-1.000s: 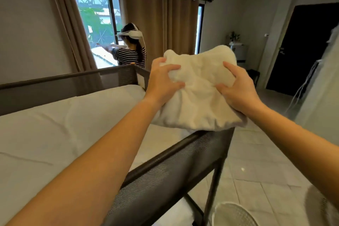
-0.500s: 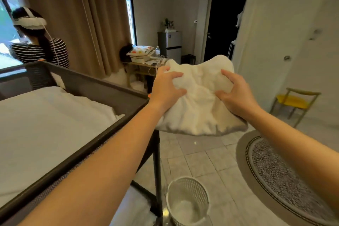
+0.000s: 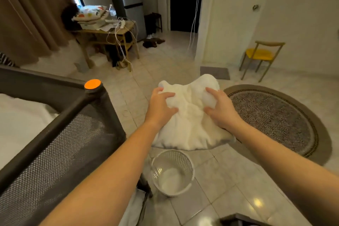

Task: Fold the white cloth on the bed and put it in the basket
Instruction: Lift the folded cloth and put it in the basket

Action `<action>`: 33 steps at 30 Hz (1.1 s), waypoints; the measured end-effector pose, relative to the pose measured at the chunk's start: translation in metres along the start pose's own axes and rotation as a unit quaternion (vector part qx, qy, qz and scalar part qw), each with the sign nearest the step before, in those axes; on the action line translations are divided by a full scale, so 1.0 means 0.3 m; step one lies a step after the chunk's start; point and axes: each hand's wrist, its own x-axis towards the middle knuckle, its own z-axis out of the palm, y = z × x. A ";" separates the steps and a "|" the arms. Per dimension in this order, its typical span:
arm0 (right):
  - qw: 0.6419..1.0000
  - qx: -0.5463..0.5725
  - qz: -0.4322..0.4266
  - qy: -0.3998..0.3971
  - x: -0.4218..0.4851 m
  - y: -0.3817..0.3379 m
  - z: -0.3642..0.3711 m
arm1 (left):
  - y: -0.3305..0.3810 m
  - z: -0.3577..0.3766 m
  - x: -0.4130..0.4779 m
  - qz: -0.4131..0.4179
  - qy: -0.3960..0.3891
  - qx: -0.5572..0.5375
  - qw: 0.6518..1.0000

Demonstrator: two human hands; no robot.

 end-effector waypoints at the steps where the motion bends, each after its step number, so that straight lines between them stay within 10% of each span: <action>1: 1.000 -0.001 0.010 -0.011 0.019 0.028 0.041 | -0.039 0.032 0.013 -0.012 -0.012 0.003 1.000; 33: 0.917 0.002 0.207 -0.341 0.219 1.016 1.329 | -1.242 1.106 -0.116 -0.272 -0.258 0.050 0.925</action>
